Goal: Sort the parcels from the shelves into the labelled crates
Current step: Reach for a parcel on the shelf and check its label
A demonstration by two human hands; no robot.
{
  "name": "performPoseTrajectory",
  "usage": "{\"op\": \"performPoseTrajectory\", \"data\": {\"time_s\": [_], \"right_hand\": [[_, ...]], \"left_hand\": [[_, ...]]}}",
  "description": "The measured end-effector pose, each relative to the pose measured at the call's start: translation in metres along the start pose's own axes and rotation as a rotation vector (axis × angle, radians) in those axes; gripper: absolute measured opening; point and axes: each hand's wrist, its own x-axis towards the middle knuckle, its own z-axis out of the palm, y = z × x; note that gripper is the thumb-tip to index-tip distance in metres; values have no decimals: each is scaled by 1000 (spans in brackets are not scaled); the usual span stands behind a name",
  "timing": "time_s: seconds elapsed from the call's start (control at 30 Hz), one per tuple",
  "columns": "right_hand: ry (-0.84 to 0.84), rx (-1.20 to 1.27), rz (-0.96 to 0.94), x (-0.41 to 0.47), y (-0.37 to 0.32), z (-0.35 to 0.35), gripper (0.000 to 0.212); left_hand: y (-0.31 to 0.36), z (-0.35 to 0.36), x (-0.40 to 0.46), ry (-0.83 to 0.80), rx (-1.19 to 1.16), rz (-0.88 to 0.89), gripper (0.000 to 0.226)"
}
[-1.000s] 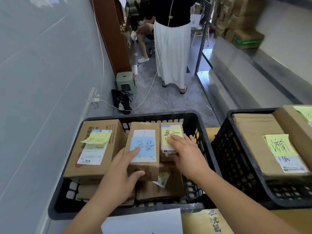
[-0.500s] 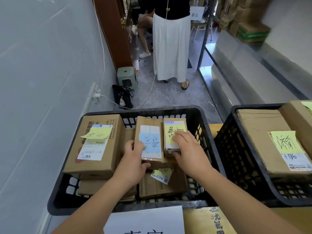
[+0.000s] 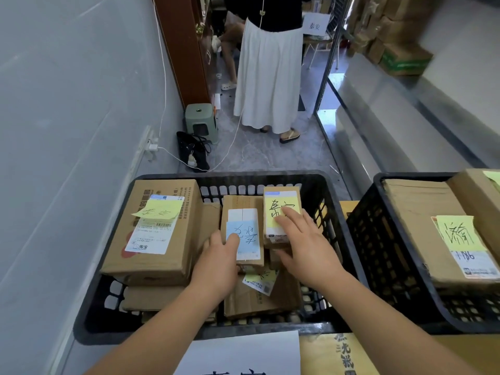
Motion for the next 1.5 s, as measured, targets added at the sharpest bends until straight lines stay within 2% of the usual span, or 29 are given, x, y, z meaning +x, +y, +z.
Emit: {"op": "performPoseTrajectory", "data": {"time_s": [0.13,0.4,0.73,1.07,1.5], "right_hand": [[-26,-85,41,0,-4,2,75],[11,-93,101,-21,-16,-21,79],[73,-129,226,-90,-17,-57,76],[166,-168,360,-243,32,-123,75],[267,-141,767,-538,142,-175,75]], "left_hand": [[-2,0,1,3,90,48,47],[1,-19,-16,47,147,142,93],[55,-45,-37,166,209,362,87],[196,-25,-125,190,195,590,87],[427,92,-292,47,250,977,86]]}}
